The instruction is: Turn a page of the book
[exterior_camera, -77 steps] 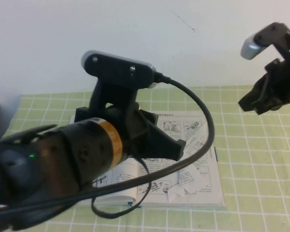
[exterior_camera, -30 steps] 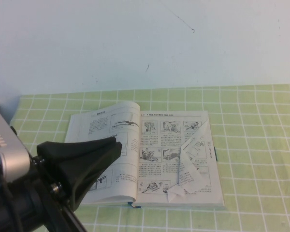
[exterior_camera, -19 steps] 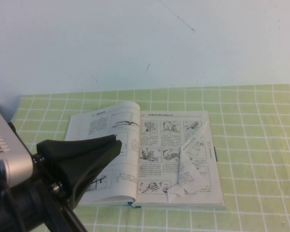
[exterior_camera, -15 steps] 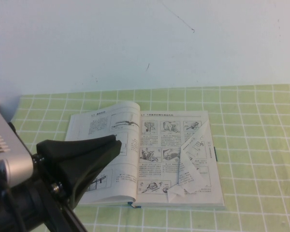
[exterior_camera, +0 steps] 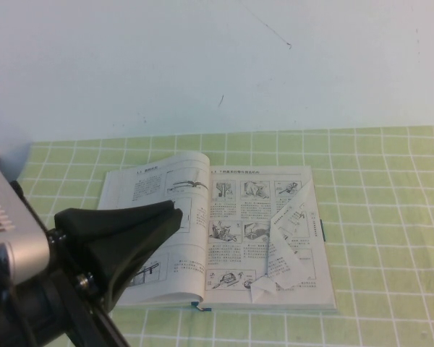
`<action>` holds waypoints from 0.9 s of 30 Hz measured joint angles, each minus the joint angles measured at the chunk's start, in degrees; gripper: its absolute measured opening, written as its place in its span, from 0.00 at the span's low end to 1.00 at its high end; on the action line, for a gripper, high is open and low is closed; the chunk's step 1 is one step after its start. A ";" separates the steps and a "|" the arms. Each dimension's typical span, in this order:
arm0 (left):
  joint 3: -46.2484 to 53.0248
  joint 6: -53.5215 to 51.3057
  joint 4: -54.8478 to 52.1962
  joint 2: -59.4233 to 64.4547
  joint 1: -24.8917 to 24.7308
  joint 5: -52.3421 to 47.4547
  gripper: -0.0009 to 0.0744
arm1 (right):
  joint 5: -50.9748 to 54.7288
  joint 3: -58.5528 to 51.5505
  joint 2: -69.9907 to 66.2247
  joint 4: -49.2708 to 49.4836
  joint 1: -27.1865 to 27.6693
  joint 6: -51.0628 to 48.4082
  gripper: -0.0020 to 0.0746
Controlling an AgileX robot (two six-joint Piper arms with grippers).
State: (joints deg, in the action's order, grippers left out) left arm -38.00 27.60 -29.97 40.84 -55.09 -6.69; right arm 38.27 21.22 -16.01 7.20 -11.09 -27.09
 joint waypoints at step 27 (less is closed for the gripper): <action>28.22 -19.56 34.34 -36.97 49.76 4.30 0.01 | 0.00 0.00 0.10 0.12 0.00 0.00 0.02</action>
State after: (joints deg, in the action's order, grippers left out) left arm -9.78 8.04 4.36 3.87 -5.33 -2.39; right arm 38.27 21.22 -15.91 7.32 -11.09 -27.09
